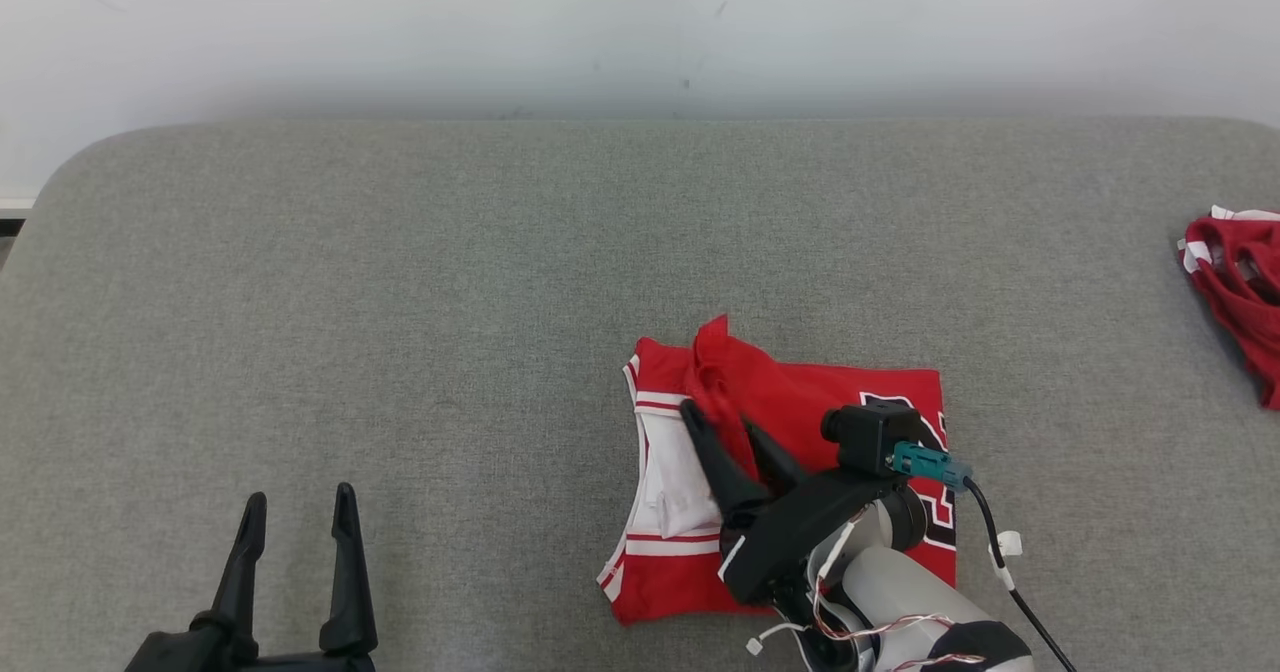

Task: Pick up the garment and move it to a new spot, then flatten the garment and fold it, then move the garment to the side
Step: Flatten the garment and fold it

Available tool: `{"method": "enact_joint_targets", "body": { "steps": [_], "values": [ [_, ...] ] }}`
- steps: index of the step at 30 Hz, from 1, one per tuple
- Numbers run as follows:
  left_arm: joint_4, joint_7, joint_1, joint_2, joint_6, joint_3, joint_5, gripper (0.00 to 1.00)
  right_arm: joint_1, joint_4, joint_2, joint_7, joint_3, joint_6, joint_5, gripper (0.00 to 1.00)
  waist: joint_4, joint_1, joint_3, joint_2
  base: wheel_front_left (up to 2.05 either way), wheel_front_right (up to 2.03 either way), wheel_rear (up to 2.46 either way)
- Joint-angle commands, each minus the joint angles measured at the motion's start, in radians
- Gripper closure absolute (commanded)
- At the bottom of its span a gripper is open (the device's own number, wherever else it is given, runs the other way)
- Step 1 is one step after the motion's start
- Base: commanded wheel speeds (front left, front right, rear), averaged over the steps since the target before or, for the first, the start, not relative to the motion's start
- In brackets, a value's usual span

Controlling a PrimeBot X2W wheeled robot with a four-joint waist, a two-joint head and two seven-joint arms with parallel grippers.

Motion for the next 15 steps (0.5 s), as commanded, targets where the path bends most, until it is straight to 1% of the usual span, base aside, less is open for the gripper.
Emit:
{"method": "enact_joint_targets", "body": {
  "steps": [1, 5, 7, 9, 15],
  "values": [
    [0.004, -0.002, -0.014, 0.0, 0.001, -0.002, -0.009, 0.0, -0.01, 0.002, 0.002, -0.01, 0.008, -0.003, 0.011, 0.0, -0.001, 0.0, -0.001, 0.0, 0.0, 0.0, 0.0],
    [0.008, -0.002, -0.015, -0.001, 0.006, -0.001, -0.012, 0.0, -0.04, -0.004, -0.001, -0.03, 0.008, -0.003, -0.029, 0.0, -0.012, 0.0, -0.006, 0.0, 0.0, 0.0, 0.0],
    [0.009, -0.002, -0.015, 0.0, 0.007, 0.0, -0.015, 0.0, -0.042, -0.025, -0.03, -0.034, -0.021, -0.003, -0.061, 0.0, -0.02, 0.0, -0.01, 0.0, 0.0, 0.0, 0.0],
    [0.006, -0.002, -0.015, -0.001, 0.008, 0.005, -0.015, 0.0, -0.033, -0.086, -0.058, -0.035, -0.083, -0.003, -0.105, 0.0, -0.03, 0.0, -0.015, 0.0, 0.0, 0.0, 0.0],
    [0.004, -0.002, -0.009, 0.0, 0.006, 0.018, -0.01, 0.0, 0.073, -0.267, -0.136, -0.034, -0.268, -0.003, -0.248, 0.0, -0.064, 0.0, -0.034, 0.0, 0.0, 0.0, 0.0]
  ]
}}
